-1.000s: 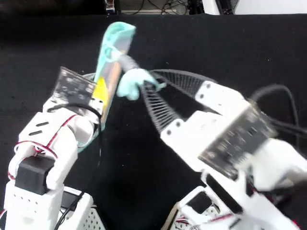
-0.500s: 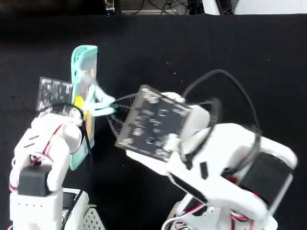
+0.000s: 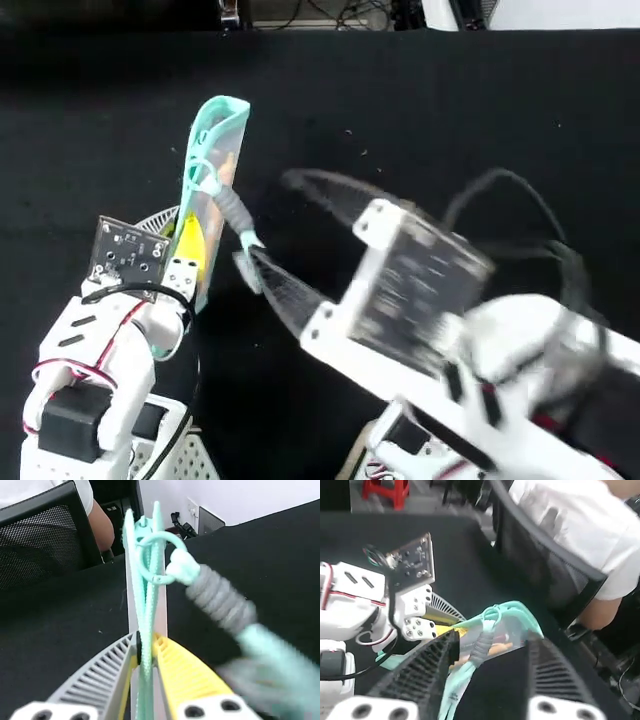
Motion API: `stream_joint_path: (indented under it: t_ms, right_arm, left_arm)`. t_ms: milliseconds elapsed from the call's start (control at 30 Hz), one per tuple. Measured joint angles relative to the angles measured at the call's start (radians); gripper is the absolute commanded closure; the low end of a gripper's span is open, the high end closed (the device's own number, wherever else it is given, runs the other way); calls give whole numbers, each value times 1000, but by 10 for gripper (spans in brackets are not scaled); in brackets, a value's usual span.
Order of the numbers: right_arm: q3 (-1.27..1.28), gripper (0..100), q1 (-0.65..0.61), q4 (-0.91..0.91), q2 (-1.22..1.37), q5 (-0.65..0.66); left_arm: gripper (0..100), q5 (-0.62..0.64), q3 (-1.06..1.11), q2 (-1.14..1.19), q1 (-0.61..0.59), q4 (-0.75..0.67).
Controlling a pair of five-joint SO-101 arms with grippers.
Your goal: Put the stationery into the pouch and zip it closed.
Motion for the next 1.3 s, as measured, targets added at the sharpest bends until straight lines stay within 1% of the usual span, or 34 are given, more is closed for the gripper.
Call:
stream_joint_path:
  t_ms: [100, 167, 267, 333, 400, 467, 533, 567, 633, 733, 800, 867, 967, 1100, 1167, 1300]
  right_arm:
    - [-2, 760, 6, 0, -54, -6]
    - [-2, 763, 63, 0, -68, -11]
    - [31, 777, 224, -5, -68, -52]
    - [100, 828, 365, -21, -58, -89]
    - [207, 899, 503, -68, -32, -124]
    - [359, 985, 632, -150, 17, -170]
    - [549, 973, 723, -269, 69, -227]
    - [647, 985, 756, -344, 91, -247]
    - [855, 985, 789, -502, 115, -275]
    - [1140, 985, 804, -763, 121, -307]
    - [1297, 985, 819, -922, 124, -339]
    - [1412, 985, 845, -1057, 124, -393]
    - [1510, 985, 878, -1194, 124, -465]
    - [1600, 984, 879, -1316, 130, -500]
    - [1651, 981, 859, -1412, 132, -500]
    - [1772, 981, 807, -1663, 133, -500]
  left_arm:
    - [971, 3, 0, -2, 0, 3]
    - [971, 3, 0, -5, 0, 17]
    - [971, 3, 0, -8, 3, 34]
    - [971, 3, -2, -8, 3, 49]
    - [971, 3, -15, -8, 9, 49]
    - [971, 3, -37, -8, 28, 54]
    - [971, 2, -48, -9, 75, 54]
    - [971, 0, -49, -9, 104, 54]
    - [971, 3, -51, -9, 169, 54]
    - [971, 3, -51, -9, 264, 54]
    - [971, 3, -51, -9, 299, 54]
    - [971, 3, -51, -9, 310, 54]
    - [971, 3, -51, -9, 316, 54]
    - [971, 3, -51, -9, 325, 54]
    - [971, 3, -51, -9, 325, 54]
    - [971, 3, -51, -9, 325, 69]
